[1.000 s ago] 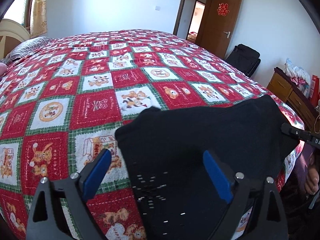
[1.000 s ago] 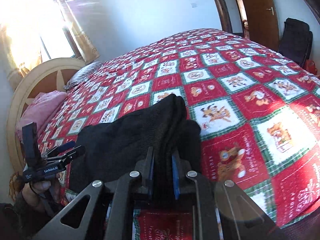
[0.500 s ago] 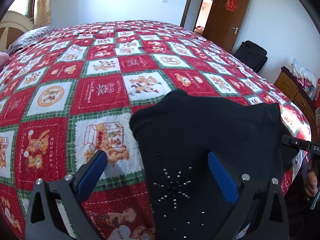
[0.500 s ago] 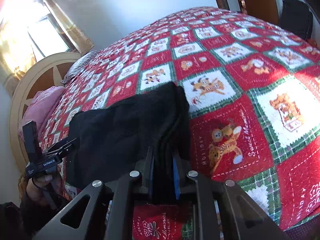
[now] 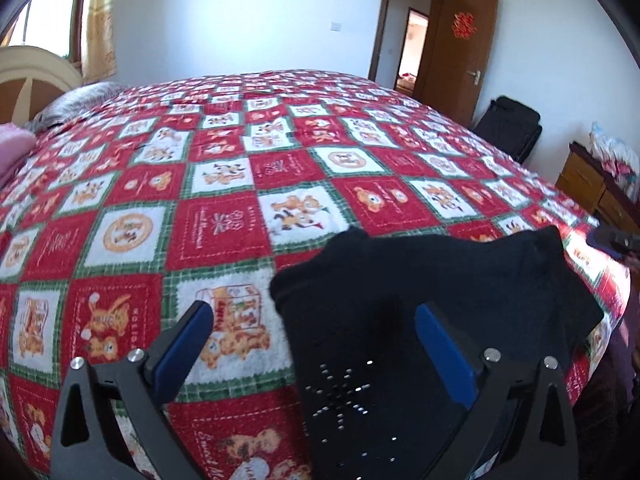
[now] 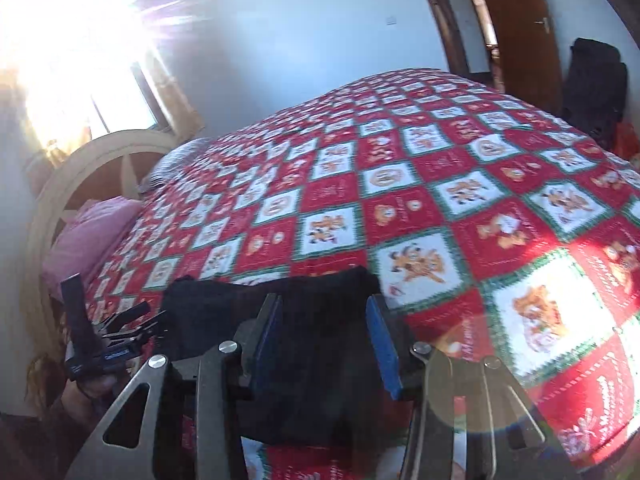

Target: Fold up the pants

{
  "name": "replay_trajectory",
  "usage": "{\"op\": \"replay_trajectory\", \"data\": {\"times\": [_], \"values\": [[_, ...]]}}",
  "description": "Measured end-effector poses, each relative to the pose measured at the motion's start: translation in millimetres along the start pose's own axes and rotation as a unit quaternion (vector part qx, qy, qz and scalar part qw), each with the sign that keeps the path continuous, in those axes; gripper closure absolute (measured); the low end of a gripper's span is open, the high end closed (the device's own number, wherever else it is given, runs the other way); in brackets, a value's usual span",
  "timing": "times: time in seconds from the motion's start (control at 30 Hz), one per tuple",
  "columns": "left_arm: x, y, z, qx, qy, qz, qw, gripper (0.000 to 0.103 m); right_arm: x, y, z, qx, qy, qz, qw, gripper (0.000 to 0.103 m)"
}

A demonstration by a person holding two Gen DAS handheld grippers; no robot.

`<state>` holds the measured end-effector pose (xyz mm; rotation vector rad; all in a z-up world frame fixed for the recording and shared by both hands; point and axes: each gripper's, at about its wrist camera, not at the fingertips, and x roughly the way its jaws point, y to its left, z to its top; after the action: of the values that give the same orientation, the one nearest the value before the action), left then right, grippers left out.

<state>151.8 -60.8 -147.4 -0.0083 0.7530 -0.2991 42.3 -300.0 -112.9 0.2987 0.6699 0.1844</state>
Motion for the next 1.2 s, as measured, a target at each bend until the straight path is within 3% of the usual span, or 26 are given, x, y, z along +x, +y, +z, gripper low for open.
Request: {"op": "replay_trajectory", "data": {"times": [0.13, 0.2, 0.3, 0.47, 0.63, 0.73, 0.87, 1.0, 1.1, 1.2], "values": [[20, -7, -3, 0.040, 0.020, 0.036, 0.9983, 0.000, 48, -11, 5, 0.041, 0.047, -0.009, 0.998, 0.057], [25, 1, -6, 0.017, 0.033, 0.018, 0.9992, 0.000, 71, -27, -4, 0.060, 0.080, -0.020, 0.995, 0.057], [25, 10, -7, -0.012, 0.039, -0.002, 0.9991, 0.000, 59, -28, -7, 0.058, 0.065, -0.008, 0.996, 0.057], [16, 11, -11, -0.023, 0.045, -0.006, 0.9987, 0.000, 16, -13, -12, 0.034, 0.035, -0.027, 0.998, 0.057], [11, 11, -14, -0.032, 0.052, -0.016, 0.9980, 0.000, 4, 3, -47, 0.006, 0.068, -0.009, 0.998, 0.053], [12, 9, -15, -0.031, 0.057, -0.025, 0.9976, 0.000, 15, -2, -67, -0.016, 0.080, -0.037, 0.996, 0.053], [7, 10, -17, -0.027, 0.053, -0.032, 0.9977, 0.000, 2, -4, -56, 0.002, 0.074, -0.016, 0.997, 0.053], [6, 14, -20, -0.038, 0.048, -0.055, 0.9966, 0.000, -17, -16, -43, 0.022, 0.028, -0.024, 0.999, 0.051], [10, 16, -23, -0.050, 0.047, -0.076, 0.9948, 0.000, -12, -38, -36, 0.054, 0.038, -0.038, 0.997, 0.045], [12, 16, -22, -0.050, 0.034, -0.082, 0.9948, 0.000, 0, -55, -31, 0.087, 0.055, -0.018, 0.995, 0.045]]}}
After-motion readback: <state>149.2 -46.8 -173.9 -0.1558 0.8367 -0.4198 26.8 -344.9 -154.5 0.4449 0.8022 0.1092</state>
